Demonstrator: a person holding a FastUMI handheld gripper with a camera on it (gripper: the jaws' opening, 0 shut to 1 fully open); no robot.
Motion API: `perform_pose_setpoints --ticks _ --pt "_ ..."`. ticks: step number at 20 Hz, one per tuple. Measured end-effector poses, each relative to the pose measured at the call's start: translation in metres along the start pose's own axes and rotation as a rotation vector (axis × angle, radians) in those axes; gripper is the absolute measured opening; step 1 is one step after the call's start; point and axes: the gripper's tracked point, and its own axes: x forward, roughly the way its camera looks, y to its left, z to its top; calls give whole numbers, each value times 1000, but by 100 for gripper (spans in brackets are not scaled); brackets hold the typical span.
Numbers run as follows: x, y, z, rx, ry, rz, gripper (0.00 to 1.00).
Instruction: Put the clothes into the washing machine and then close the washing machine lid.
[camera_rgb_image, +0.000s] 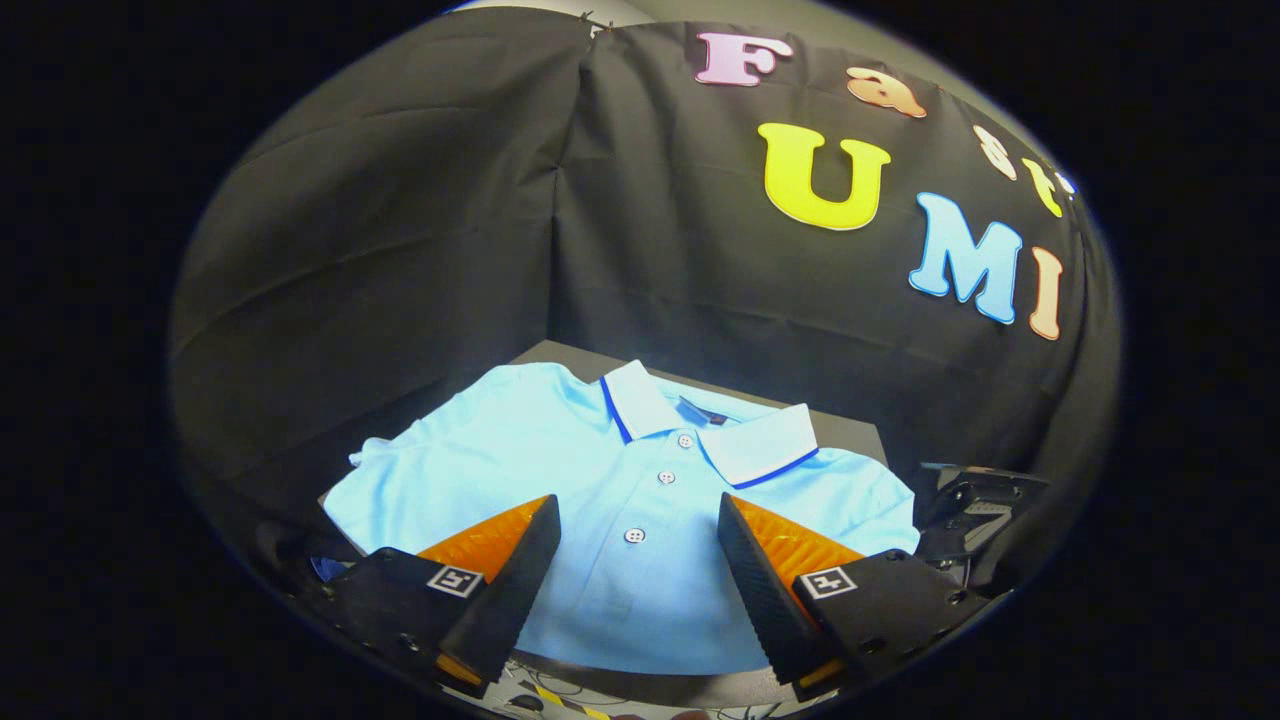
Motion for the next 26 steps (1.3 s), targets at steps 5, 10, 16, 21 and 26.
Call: perform_pose_setpoints --ticks 5,10,16,21,26 --pt "8 3 -11 54 3 46 97" --pt "7 10 -10 34 -36 59 97" --pt "6 15 -12 37 42 72 34" --pt "7 17 -10 -43 44 78 2" --pt "-3 20 -6 -9 48 127 2"
